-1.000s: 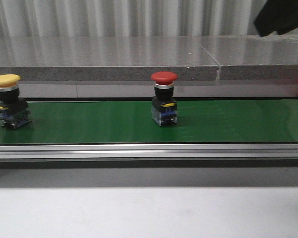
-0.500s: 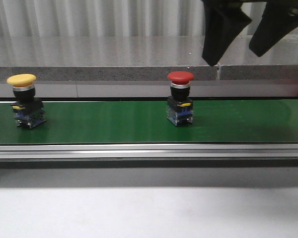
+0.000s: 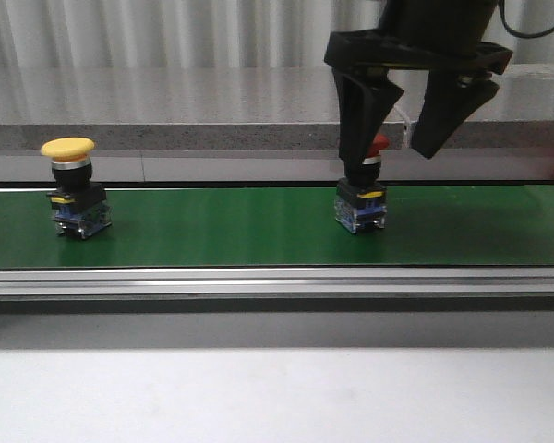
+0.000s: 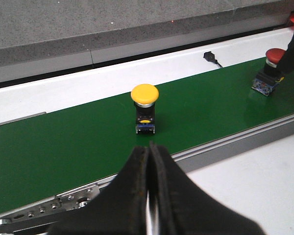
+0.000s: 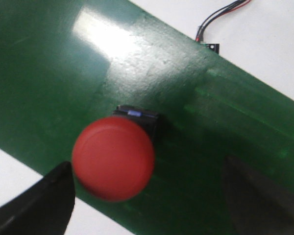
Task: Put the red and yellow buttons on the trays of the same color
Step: 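Lower the right gripper onto the arriving red button and grasp it, then carry the red button into the red tray and open the right gripper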
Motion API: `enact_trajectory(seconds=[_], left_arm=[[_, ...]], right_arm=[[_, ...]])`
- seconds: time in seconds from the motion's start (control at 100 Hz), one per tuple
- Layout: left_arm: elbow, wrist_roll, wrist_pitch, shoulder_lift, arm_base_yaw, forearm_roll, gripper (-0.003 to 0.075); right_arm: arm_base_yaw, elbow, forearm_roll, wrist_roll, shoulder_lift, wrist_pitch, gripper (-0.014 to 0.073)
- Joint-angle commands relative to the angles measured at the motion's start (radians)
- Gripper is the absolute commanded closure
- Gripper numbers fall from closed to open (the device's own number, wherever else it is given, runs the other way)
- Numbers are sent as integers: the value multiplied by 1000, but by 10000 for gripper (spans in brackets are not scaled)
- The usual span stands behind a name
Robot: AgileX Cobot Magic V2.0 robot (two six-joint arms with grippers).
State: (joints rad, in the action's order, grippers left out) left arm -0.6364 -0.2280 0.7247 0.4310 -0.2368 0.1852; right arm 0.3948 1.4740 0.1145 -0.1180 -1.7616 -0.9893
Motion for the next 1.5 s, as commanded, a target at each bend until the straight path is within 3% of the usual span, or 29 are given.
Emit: enact_trajectory(seconds=[0.0, 0.12, 0.31, 0.39, 0.67, 1.07, 1.2, 1.49], left_arm=[[-26, 1, -65, 5, -8, 22, 741], [-26, 1, -65, 5, -8, 22, 741], [-26, 1, -65, 5, -8, 22, 741], [-26, 1, -65, 5, -8, 22, 741], [-26, 1, -65, 5, -8, 22, 741], [-26, 1, -65, 5, -8, 22, 741], [-26, 1, -65, 5, -8, 22, 741], [-26, 1, -65, 5, -8, 22, 741]], right_arm=[[-14, 40, 36, -11, 15, 30, 16], [-14, 40, 40, -11, 0, 61, 134], [-14, 40, 47, -11, 6, 63, 437], [-15, 40, 47, -11, 16, 66, 494], [-100, 40, 46, -9, 101, 84, 500], [-463, 40, 34, -9, 141, 90, 500], [-591, 40, 34, -9, 132, 163, 505], [-766, 40, 34, -9, 72, 250, 505]])
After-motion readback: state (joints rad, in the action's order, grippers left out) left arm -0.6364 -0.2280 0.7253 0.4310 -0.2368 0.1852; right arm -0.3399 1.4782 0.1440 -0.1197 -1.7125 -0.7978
